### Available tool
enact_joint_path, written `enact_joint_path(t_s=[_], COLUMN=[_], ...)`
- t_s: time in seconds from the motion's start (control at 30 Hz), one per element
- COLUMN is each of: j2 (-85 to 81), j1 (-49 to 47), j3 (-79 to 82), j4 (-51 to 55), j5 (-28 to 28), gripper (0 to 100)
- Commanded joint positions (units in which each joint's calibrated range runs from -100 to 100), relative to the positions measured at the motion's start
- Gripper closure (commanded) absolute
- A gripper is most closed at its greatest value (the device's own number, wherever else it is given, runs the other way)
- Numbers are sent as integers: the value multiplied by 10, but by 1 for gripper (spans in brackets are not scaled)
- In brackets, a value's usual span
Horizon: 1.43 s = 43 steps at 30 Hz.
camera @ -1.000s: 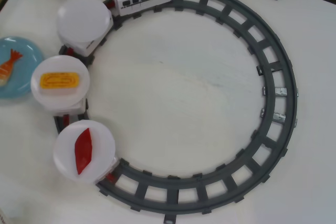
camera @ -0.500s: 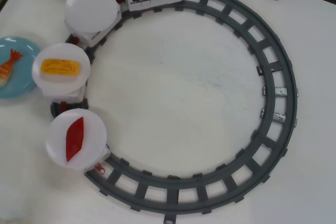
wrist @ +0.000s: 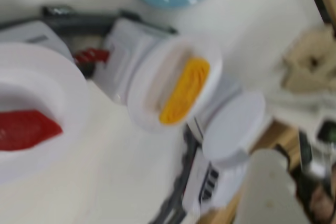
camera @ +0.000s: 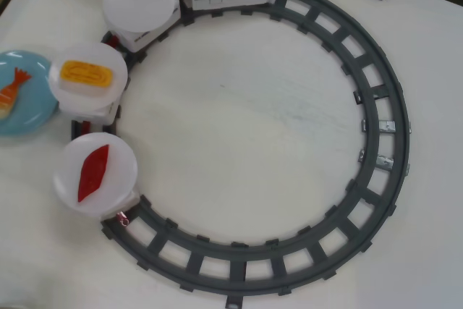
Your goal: Pick up the sushi from the Shinkansen and put it on the blue dish
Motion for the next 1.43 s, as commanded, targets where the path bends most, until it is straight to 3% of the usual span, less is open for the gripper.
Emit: enact_joint_path(t_s=[0.0,0.27,0.47,0.87,1.23,1.4], j2=[-84,-212,-304,-493,-713,-719], j1=[39,148,227,256,200,186], j3=[139,382,513,691,847,848], j4=[-153,-387,-485,-487,-460,-429], j5=[-18,-52,-59,-64,-64,-64], gripper=[68,68,68,68,69,69])
